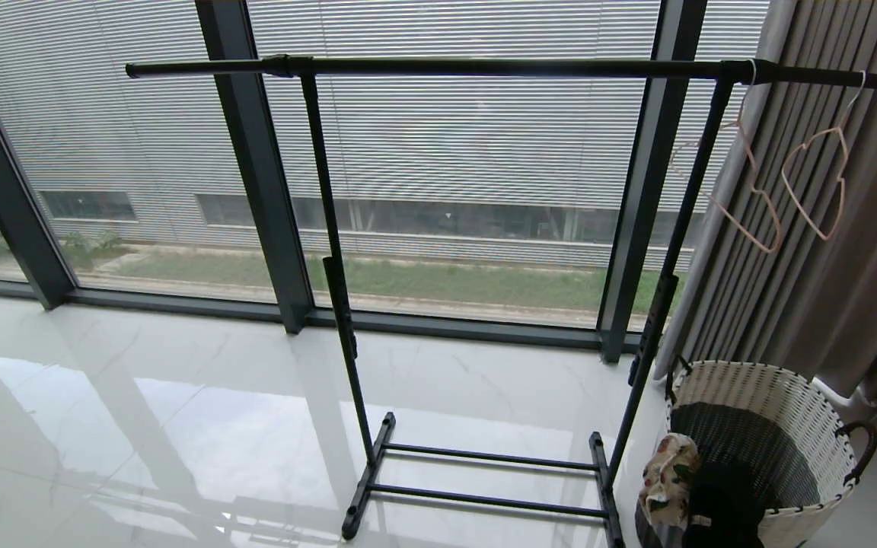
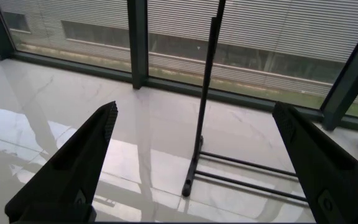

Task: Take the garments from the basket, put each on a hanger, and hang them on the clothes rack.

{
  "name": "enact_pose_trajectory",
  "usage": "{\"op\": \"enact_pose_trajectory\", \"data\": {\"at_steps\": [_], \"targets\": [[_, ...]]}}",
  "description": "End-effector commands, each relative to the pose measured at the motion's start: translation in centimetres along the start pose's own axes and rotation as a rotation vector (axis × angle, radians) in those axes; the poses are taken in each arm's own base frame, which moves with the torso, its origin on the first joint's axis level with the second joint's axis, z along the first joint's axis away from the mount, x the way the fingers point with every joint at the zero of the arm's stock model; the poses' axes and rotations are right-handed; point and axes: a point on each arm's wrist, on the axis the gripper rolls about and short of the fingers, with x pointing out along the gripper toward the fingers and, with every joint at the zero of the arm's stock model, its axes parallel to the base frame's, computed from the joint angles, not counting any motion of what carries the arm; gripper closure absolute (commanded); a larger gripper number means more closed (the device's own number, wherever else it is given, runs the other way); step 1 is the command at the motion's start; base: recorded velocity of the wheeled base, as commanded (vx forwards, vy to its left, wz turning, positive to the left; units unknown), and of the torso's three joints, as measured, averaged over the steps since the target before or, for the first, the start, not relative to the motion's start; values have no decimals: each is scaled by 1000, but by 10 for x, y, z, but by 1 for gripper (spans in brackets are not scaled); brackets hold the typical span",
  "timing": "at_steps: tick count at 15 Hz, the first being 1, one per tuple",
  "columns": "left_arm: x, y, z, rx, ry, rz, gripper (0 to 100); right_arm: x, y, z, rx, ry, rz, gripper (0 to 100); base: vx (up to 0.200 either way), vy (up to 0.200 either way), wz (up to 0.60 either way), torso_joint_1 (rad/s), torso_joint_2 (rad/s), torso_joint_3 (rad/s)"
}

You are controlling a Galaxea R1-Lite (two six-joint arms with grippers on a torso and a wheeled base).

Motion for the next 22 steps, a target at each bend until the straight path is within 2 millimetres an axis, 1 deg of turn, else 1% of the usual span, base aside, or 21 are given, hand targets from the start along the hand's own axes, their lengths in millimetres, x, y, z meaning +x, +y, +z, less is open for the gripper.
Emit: {"op": "enact_pose_trajectory", "data": {"at_steps": [1,4,9,10,18,22], "targets": [[0,0,0,0,-1,0,0,0,0,0,-1,0,0,0,0,0,0,0,0,0],[0,0,0,0,-1,0,0,0,0,0,-1,0,0,0,0,0,0,0,0,0],[0,0,0,0,-1,0,0,0,0,0,-1,2,0,0,0,-200,0,4,3,2],[0,0,0,1,-1,0,0,0,0,0,-1,0,0,0,200,-200,0,2,7,2],[0,0,0,-3,-1,0,0,0,0,0,4,0,2,0,200,0,0,1,1,2],[0,0,0,-16,-1,0,0,0,0,0,5,0,2,0,0,0,0,0,0,0]]}}
